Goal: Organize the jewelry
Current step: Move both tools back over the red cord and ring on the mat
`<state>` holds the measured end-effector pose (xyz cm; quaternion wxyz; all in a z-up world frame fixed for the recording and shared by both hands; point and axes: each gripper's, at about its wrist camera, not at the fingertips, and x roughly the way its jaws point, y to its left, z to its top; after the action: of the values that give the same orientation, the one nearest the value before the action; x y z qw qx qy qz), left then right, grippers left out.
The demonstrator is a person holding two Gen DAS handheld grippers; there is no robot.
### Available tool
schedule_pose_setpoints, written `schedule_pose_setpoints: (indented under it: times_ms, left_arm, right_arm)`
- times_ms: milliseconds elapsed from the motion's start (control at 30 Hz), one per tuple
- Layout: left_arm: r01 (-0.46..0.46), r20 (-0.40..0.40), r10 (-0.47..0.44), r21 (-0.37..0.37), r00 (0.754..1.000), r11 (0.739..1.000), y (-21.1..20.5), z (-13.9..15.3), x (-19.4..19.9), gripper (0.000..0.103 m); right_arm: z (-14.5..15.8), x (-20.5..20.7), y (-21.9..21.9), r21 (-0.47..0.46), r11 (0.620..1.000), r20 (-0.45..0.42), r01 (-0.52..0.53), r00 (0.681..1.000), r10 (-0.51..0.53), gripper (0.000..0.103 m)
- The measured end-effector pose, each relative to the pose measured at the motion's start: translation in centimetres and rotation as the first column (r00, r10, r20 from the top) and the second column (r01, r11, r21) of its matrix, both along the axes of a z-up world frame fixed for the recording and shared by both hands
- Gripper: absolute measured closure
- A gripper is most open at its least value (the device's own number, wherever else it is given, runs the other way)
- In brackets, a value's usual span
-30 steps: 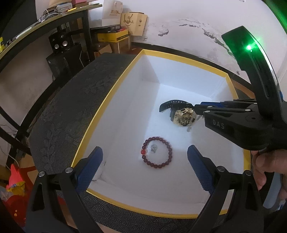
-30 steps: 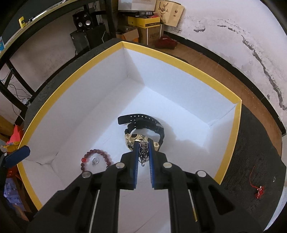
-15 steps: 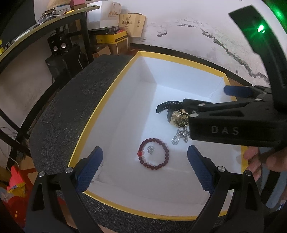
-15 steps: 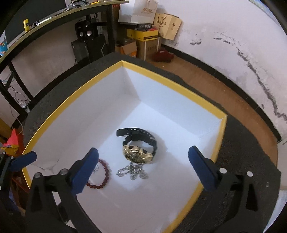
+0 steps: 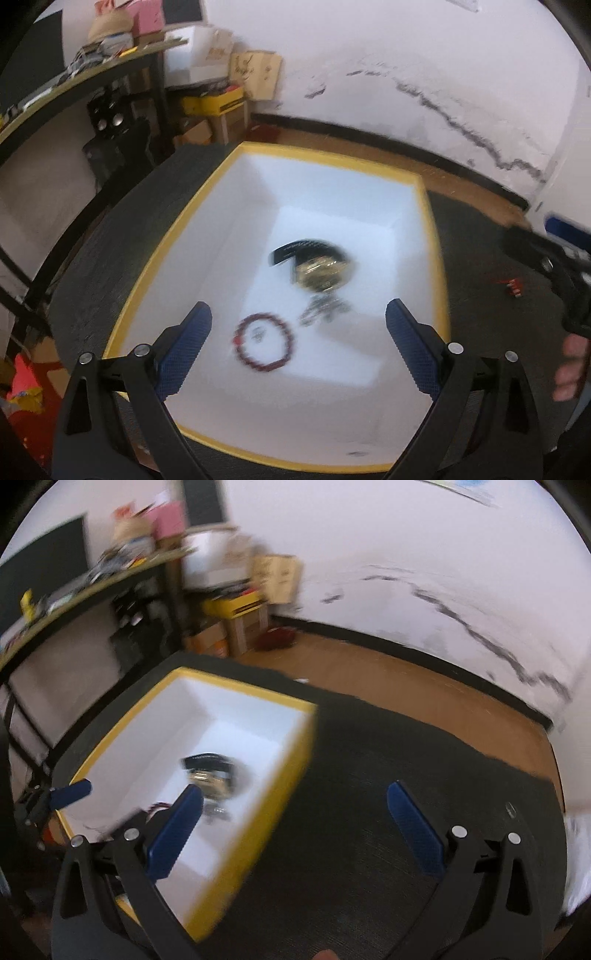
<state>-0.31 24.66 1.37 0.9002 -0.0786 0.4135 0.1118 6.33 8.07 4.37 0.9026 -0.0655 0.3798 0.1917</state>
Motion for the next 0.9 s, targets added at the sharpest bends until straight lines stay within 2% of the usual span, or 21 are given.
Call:
schedule_pose_setpoints:
  times_ms: [67, 167, 333, 433, 567, 700, 800, 900]
  left_arm:
    - [0.033, 0.048, -0.031, -0.023, 0.998, 0.999, -2.0, 1.0, 0.2, 0.01]
    - [0.1, 0.086, -0.099, -0.013, 0.991, 0.995, -6.0, 1.6, 1.0, 0.01]
    - [0.225, 0.052, -0.224, -0.008, 0.973, 0.974, -13.3, 0.5, 3.3, 0.01]
    - [0.258, 0.025, -0.258, 0.005, 0.966, 0.966, -16.6, -0.6, 4.8, 0.01]
    - [0.321, -0.035, -0.322, -0.028, 0.946, 0.947, -21.4, -3.2, 7.4, 0.01]
    - [0.341, -0.083, -0.339, 0.0, 0.937, 0.94, -25.9, -6.4, 9.8, 0.01]
    - [0.368, -0.109, -0.365, 0.004, 0.925, 0.93, -28.9, -8.8, 11.2, 0.01]
    - [0.375, -0.097, -0.371, 0.025, 0.924, 0.927, -30.8, -10.2, 12.2, 0.01]
  right_arm:
    - [-0.3, -0.4, -4.3, 0.027, 0.996, 0.011, 0.085, 0.996, -0.086, 0.006]
    - [-1.7, -0.5, -11.6, 0.011, 0.97, 0.031, 0.244, 0.969, -0.244, 0.006]
    - [-4.6, -0.6, -19.6, 0.03, 0.928, -0.031, 0.371, 0.929, -0.37, 0.006]
    - [-5.7, -1.0, -22.7, 0.009, 0.923, -0.044, 0.385, 0.922, -0.384, 0.006]
    - [-7.3, -1.9, -27.5, 0.025, 0.903, -0.071, 0.43, 0.901, -0.427, 0.006]
    - [-8.7, -2.3, -30.2, 0.043, 0.887, -0.133, 0.459, 0.883, -0.45, 0.006]
    - [-9.0, -2.6, -31.2, 0.033, 0.888, -0.137, 0.458, 0.883, -0.45, 0.006]
    - [-9.3, -2.9, -32.4, 0.028, 0.888, -0.134, 0.46, 0.882, -0.453, 0.006]
